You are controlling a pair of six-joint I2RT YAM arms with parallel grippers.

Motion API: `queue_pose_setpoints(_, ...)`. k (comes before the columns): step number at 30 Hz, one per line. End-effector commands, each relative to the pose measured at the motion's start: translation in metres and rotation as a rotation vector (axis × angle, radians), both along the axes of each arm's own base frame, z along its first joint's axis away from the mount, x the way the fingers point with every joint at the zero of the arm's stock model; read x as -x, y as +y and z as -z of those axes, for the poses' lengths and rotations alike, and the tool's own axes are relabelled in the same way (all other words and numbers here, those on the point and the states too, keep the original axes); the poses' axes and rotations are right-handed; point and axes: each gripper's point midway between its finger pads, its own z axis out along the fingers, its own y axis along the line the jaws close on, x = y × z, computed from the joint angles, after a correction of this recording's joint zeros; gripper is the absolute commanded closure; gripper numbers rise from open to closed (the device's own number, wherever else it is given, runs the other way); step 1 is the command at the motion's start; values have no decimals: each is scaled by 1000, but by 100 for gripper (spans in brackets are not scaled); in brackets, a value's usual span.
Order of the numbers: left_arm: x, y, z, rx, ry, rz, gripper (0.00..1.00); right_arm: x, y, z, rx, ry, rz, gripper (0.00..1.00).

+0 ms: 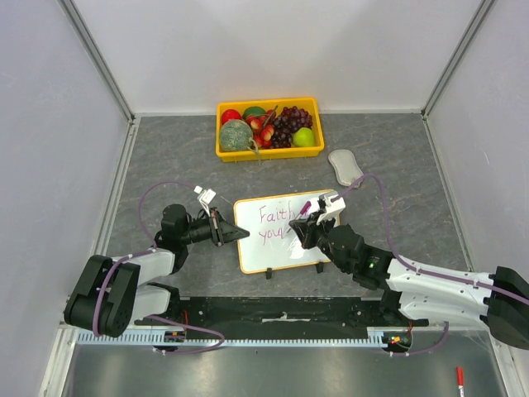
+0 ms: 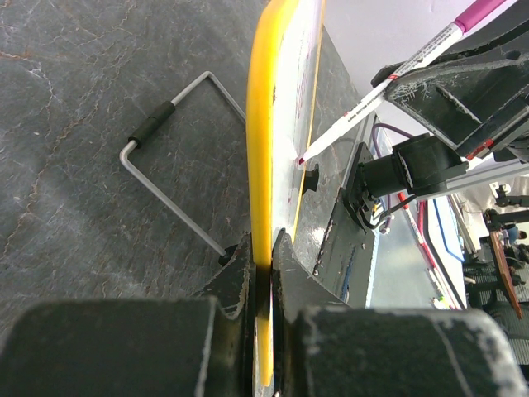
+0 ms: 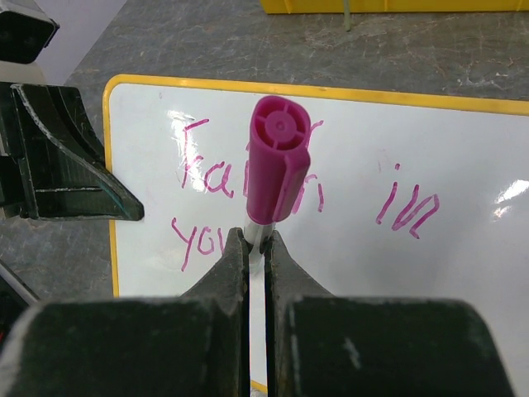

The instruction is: Write a sentence on the whiteboard

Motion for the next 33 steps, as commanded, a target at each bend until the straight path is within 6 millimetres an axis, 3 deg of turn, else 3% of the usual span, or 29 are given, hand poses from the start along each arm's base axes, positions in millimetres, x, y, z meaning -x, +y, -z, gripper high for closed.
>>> queue_pose_setpoints(1,-15,5,7,-56,-74,-60,98,-12,-8,-15,5,-46,70,100)
queue_pose_setpoints(26,-16,6,6,-55,-75,-60,98,-25,-8,-42,-52,-87,105,100)
queue_pose_setpoints(33,-16,6,6,-55,-75,-60,98,-27,-12,-37,-36,-78,114,100)
